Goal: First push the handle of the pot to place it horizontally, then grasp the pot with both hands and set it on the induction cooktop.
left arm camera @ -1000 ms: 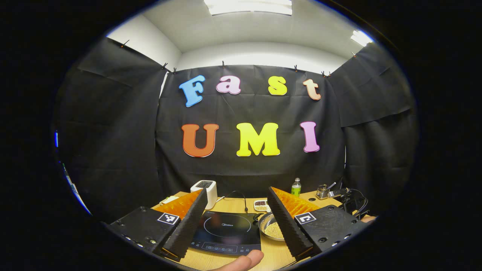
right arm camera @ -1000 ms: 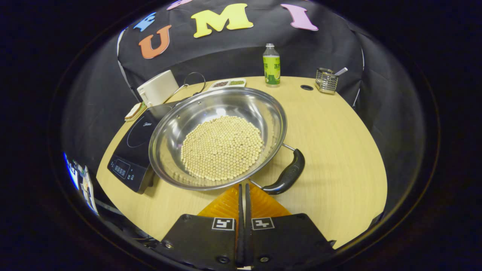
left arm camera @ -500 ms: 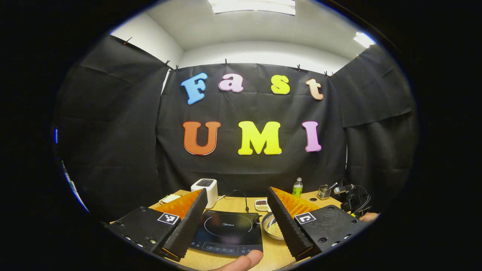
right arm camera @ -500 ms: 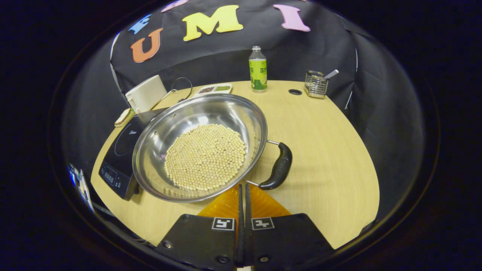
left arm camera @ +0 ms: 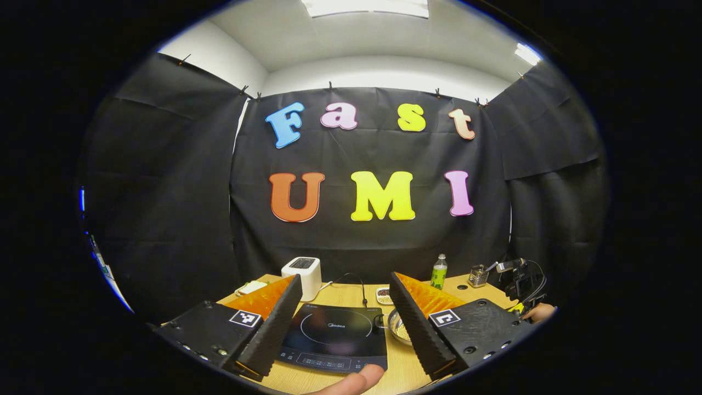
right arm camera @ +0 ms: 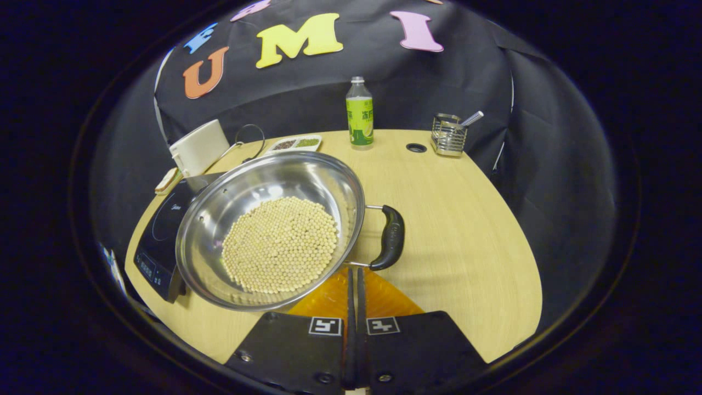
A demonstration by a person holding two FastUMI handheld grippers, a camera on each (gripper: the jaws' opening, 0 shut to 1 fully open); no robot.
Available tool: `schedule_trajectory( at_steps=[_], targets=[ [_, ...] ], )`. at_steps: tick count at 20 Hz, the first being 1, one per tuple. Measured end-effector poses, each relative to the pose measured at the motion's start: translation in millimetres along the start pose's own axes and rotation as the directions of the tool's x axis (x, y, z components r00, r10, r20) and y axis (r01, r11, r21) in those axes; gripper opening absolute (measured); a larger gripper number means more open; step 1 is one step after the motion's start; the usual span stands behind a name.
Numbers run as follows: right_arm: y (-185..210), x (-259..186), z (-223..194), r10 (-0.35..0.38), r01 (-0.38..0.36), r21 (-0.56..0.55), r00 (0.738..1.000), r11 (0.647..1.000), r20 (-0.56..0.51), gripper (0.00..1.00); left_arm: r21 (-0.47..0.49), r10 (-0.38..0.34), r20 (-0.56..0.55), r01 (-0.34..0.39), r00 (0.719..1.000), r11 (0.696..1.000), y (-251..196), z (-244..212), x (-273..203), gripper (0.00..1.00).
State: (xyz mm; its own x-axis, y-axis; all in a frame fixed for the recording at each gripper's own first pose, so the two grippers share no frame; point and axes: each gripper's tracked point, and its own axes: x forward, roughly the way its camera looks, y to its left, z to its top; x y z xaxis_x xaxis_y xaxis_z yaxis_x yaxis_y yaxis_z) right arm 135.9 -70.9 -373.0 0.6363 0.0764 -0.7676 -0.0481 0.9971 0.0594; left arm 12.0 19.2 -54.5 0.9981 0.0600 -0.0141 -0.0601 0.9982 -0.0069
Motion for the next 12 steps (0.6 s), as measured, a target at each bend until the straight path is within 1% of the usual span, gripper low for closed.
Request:
schedule_trajectory(
  at_steps=[1,2,3,4,5,6,7,10,11,12],
  targets=[
    [-2.6,2.2,2.4,-0.002,0.002,0.007,1.0,1.0,0.006,0.01,0.005,0.0,-0.003,0.0,1.0,1.0,-1.1,-0.4,1.1,0.95],
    [-4.0,4.2,4.9,-0.001,0.001,0.011,1.0,1.0,0.012,0.04,0.012,0.0,-0.005,0.0,1.0,1.0,-1.8,-2.4,1.9,0.95],
    [-5.7,6.1,6.8,0.0,0.0,0.012,1.0,1.0,0.018,0.01,0.017,0.0,-0.01,0.0,1.0,1.0,-2.7,-4.6,4.1,0.95],
    [-7.4,7.9,8.8,0.0,0.0,0.011,1.0,1.0,0.024,0.04,0.018,0.0,-0.015,0.0,1.0,1.0,-4.1,-6.8,6.6,0.95],
    [-8.8,9.8,10.8,-0.002,0.002,0.01,1.0,1.0,0.029,0.04,0.017,0.0,-0.02,0.001,1.0,1.0,-5.4,-8.2,8.2,0.96],
    [-11.2,12.0,13.5,-0.006,0.005,0.007,0.999,1.0,0.033,0.0,0.017,-0.001,-0.024,0.002,1.0,1.0,-6.9,-9.5,9.7,0.95],
    [-13.2,14.4,16.2,-0.011,0.011,0.005,0.999,1.0,0.039,0.04,0.017,-0.002,-0.028,0.002,1.0,1.0,-7.2,-11.0,11.9,0.95],
    [-17.2,18.8,23.6,-0.027,0.027,-0.006,0.998,1.0,0.062,0.03,0.005,-0.005,-0.037,0.005,0.999,1.0,-9.6,-15.6,16.8,0.95],
    [-18.1,20.7,24.9,-0.03,0.031,-0.009,0.997,0.999,0.069,0.01,0.0,-0.007,-0.041,0.007,0.999,1.0,-10.1,-17.6,19.0,0.95],
    [-19.2,21.2,26.9,-0.032,0.033,-0.012,0.997,0.999,0.076,0.04,-0.002,-0.009,-0.047,0.009,0.999,1.0,-10.8,-20.2,22.0,0.95]
  ],
)
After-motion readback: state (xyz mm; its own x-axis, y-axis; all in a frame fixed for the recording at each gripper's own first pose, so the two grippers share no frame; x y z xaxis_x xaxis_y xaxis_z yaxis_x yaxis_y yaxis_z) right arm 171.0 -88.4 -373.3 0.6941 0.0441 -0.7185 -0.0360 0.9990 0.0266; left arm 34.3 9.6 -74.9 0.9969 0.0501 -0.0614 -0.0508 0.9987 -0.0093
